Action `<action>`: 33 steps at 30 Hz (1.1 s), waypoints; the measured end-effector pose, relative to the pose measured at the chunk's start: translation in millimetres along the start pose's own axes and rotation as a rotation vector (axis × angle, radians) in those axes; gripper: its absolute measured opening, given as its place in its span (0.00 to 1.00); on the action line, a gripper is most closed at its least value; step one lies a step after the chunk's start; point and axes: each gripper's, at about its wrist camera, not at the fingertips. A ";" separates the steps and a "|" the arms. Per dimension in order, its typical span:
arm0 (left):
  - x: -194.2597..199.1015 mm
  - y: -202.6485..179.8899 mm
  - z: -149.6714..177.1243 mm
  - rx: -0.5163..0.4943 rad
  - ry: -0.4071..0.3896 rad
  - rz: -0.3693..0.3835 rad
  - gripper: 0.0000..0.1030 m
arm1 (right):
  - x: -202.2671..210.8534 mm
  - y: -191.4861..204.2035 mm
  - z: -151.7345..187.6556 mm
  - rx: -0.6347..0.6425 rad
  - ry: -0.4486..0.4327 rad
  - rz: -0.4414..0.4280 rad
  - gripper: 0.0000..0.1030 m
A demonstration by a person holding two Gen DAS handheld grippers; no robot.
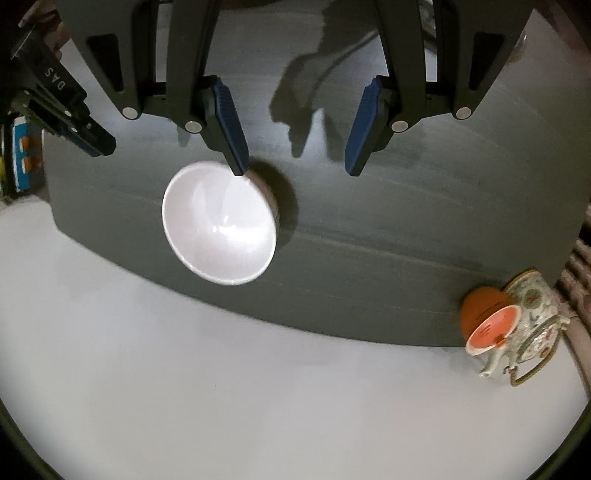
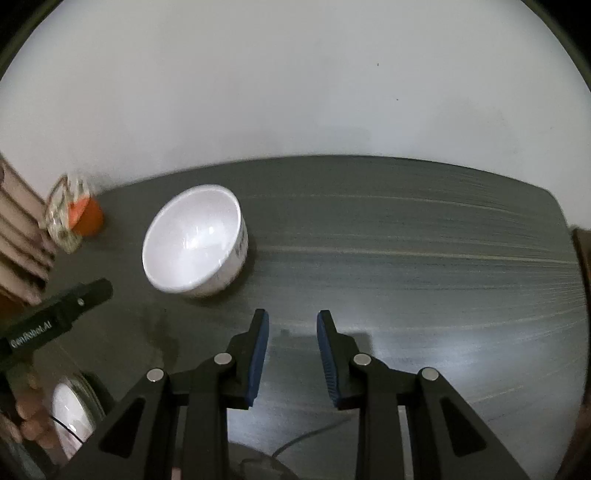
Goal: Organize plates and bowls
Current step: 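Grasp the rim of the 'Rabbit' bowl with the right gripper, then lift and carry the 'Rabbit' bowl over the nested bowls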
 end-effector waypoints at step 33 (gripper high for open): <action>-95.2 -8.3 -3.6 0.044 0.134 0.087 0.13 | -91.3 34.5 -12.8 -0.104 0.106 -0.074 0.17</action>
Point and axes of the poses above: each gripper's, at about its wrist camera, not at the fingertips, and x roughly against the way its jaws point, y to its left, z to its underside, and after that the axes turned 13 degrees about -y, right-handed
